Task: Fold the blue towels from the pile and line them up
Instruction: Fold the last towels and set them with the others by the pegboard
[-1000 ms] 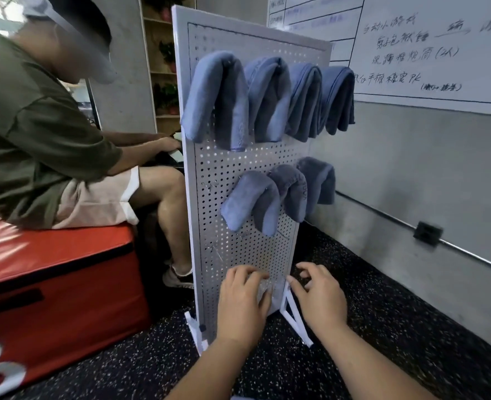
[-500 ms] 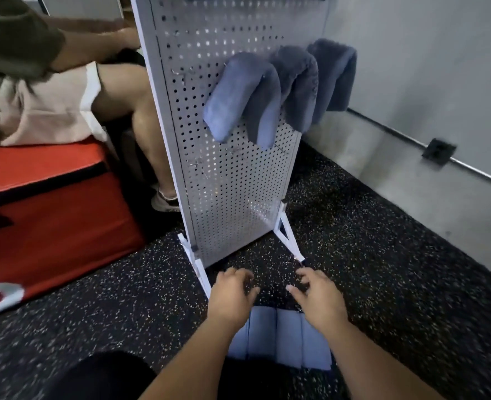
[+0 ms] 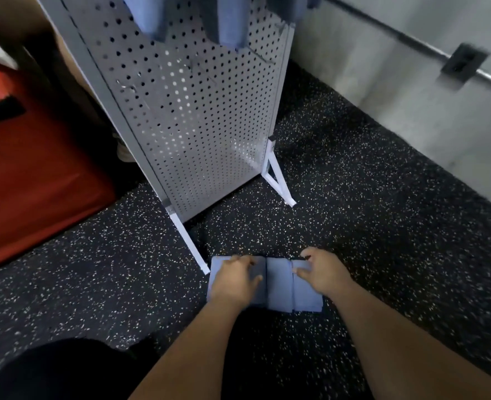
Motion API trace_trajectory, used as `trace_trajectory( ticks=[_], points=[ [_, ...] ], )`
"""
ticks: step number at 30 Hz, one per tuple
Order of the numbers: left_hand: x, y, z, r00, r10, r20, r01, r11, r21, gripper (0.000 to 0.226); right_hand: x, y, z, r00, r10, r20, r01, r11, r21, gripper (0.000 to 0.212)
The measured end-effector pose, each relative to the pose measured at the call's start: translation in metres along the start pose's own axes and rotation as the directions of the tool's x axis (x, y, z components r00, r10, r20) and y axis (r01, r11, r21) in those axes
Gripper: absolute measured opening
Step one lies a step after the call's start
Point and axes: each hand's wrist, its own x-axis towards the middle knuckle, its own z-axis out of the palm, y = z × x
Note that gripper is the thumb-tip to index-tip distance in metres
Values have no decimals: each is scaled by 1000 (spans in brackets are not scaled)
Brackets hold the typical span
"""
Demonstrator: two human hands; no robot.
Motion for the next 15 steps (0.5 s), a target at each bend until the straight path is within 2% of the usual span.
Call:
trace_trajectory(
  ticks=[10,15],
  points=[
    [23,10,65,979,39,202,-61,993,104,48,29,51,43,995,82,65,-80,996,-32,58],
    [32,2,82,969,43,245,-72,991,109,45,48,61,55,995,96,41,-93,993,-73,54]
  ],
)
